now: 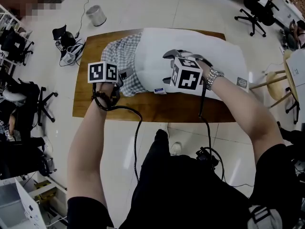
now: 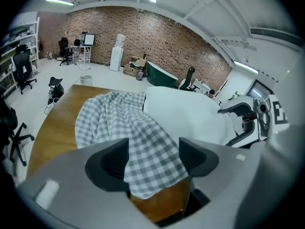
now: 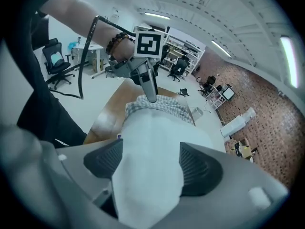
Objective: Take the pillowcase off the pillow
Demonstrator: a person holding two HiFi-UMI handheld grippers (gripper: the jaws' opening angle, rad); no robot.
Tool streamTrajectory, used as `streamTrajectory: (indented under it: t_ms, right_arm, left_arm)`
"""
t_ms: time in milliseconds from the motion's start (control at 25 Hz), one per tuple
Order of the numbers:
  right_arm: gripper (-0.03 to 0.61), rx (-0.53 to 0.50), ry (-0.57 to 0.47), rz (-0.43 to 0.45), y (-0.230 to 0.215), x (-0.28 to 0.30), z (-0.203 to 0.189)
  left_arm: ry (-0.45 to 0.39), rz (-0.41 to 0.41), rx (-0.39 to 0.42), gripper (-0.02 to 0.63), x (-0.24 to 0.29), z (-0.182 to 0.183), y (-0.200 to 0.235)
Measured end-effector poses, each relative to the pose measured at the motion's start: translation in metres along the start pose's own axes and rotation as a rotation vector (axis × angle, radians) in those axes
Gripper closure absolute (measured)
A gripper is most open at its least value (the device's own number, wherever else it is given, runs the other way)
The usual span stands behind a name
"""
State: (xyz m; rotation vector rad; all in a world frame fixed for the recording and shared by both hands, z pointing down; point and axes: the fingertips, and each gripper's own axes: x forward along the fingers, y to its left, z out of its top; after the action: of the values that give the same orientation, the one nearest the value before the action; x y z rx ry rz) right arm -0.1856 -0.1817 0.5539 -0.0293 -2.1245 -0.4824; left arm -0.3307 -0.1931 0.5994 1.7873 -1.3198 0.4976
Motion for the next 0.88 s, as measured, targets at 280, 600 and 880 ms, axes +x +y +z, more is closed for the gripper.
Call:
streamTrajectory:
  t_ms: [280, 600, 880]
  right_arm:
    - [0.161, -0.102, 0.069, -0.067, 0.022, 0.033, -0.004]
    - [0.154, -0.193, 0.151, -0.16, 0.019, 0.066, -0.018]
    - [0.155, -0.243, 0.201, -0.22, 0.019, 0.09, -0.033]
  left_arm:
    - [0.025, -0.021, 0.131, 0.235, 0.002, -0.05, -0.008]
    - [0.174, 0.057, 0.427, 0.193, 0.033, -0.097, 0.012]
    - [0.298, 0.185, 0.708, 0.176, 0.07, -0.123, 0.055]
